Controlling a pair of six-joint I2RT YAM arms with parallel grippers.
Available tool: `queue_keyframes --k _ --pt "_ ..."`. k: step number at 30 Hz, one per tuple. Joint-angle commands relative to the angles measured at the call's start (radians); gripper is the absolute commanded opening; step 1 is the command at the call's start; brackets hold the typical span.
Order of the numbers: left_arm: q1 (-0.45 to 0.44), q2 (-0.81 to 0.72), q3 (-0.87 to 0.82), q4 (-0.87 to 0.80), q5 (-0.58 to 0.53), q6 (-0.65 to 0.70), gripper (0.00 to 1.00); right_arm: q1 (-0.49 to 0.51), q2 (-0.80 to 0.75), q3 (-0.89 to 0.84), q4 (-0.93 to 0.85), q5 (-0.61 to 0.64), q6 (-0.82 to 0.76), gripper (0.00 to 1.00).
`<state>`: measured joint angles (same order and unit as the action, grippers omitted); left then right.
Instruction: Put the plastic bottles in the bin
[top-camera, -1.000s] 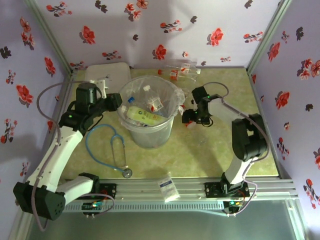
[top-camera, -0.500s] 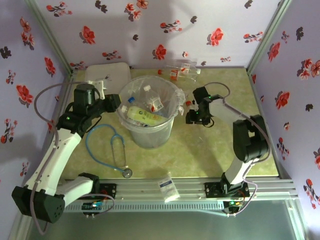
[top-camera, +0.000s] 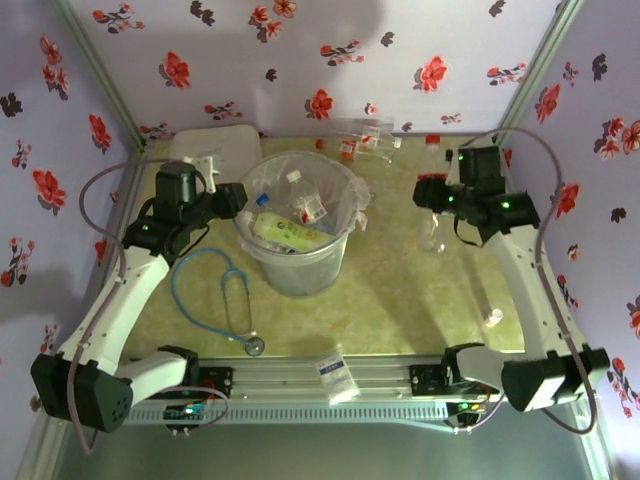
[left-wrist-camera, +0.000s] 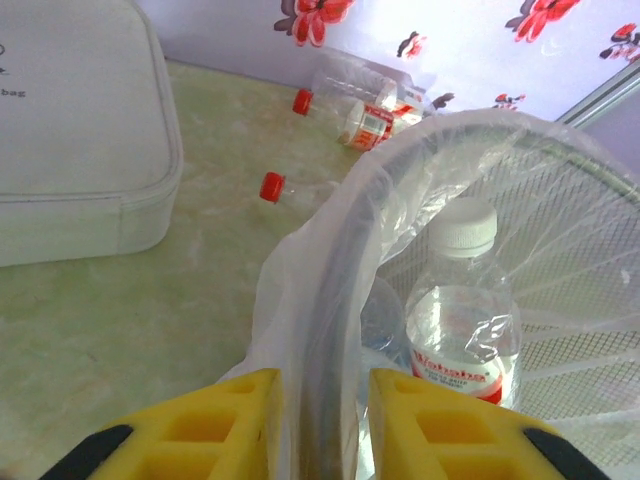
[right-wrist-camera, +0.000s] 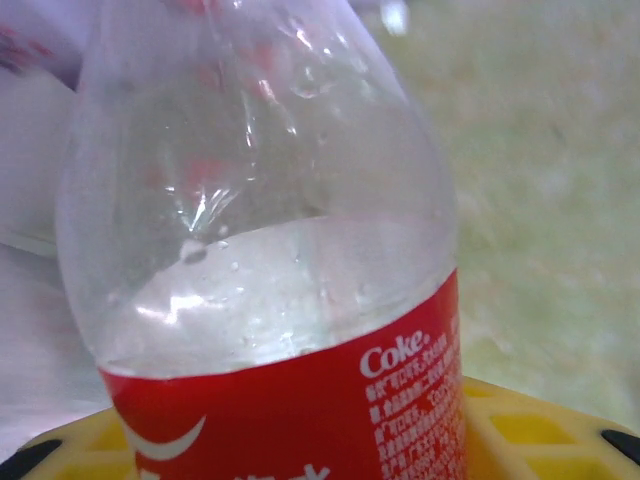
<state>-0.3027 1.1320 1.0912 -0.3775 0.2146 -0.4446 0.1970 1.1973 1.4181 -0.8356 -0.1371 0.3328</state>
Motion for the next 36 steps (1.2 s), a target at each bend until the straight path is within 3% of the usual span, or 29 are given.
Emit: queue_keyframes --k 1,7,12,15,24,36 --pt "0.006 0.007 -0.033 0.052 0.034 -0.035 0.28 0.020 -0.003 0.093 0.098 -0.159 0.070 0.38" --pt "0.002 -0.029 -0.059 0.064 0.036 -0.057 0.27 0.197 0.081 0.260 0.267 -0.241 0.120 0.36" --pt "-0.007 -0.041 -0.071 0.077 0.039 -0.081 0.25 0.388 0.223 0.403 0.247 -0.109 0.053 0.38" --pt "-0.011 -0.043 -0.062 0.071 0.038 -0.082 0.23 0.462 0.313 0.458 0.250 -0.117 0.039 0.38" --pt "-0.019 -0.033 -0.053 0.071 0.035 -0.079 0.21 0.560 0.550 0.609 -0.017 -0.024 -0.100 0.42" --pt "-0.021 -0.004 -0.039 0.072 0.019 -0.060 0.16 0.627 0.607 0.567 -0.247 -0.002 -0.285 0.51"
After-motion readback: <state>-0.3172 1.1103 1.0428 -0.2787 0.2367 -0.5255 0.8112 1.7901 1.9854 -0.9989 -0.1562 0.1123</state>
